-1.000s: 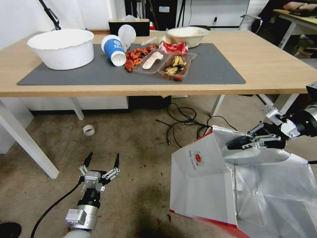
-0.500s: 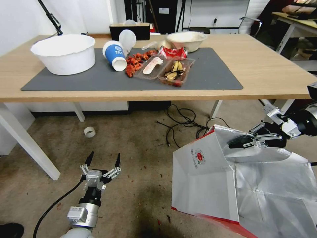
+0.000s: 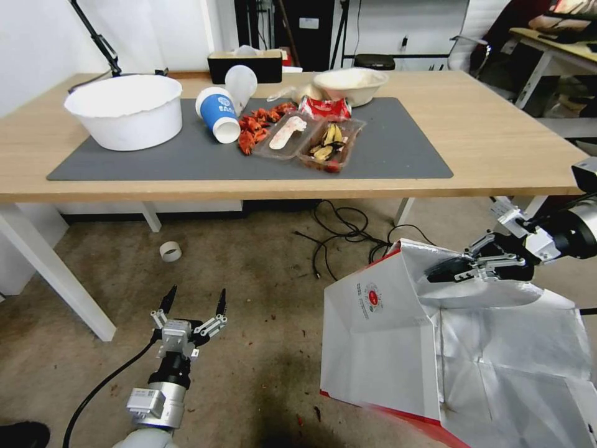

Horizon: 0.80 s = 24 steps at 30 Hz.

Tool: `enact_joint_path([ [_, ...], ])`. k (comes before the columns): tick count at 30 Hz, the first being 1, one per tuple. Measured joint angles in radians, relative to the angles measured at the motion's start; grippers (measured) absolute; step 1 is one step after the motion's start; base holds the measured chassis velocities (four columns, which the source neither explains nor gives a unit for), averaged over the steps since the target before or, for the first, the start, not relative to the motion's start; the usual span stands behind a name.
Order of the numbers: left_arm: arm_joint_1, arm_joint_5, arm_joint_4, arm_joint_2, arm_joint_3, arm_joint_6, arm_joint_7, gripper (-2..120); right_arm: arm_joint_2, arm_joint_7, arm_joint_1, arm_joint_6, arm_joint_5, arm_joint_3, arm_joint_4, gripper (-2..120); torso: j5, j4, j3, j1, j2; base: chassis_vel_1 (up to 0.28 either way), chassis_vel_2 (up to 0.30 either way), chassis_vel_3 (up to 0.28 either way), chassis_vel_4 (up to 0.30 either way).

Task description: Pick up the food delivery bag from the floor and place it on the table.

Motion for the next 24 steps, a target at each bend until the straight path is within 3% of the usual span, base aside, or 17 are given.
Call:
enact_joint_path([
  [24, -0.001, 0.000, 0.010, -0.006, 0.004, -0.004, -0.001, 100, 0.015, -0.001, 0.002, 0.002, -0.021, -0.009, 0.000, 0, 0.0000, 0.0000, 0.065, 0.035, 0.099, 0.000, 0.000, 0.000, 0.000],
])
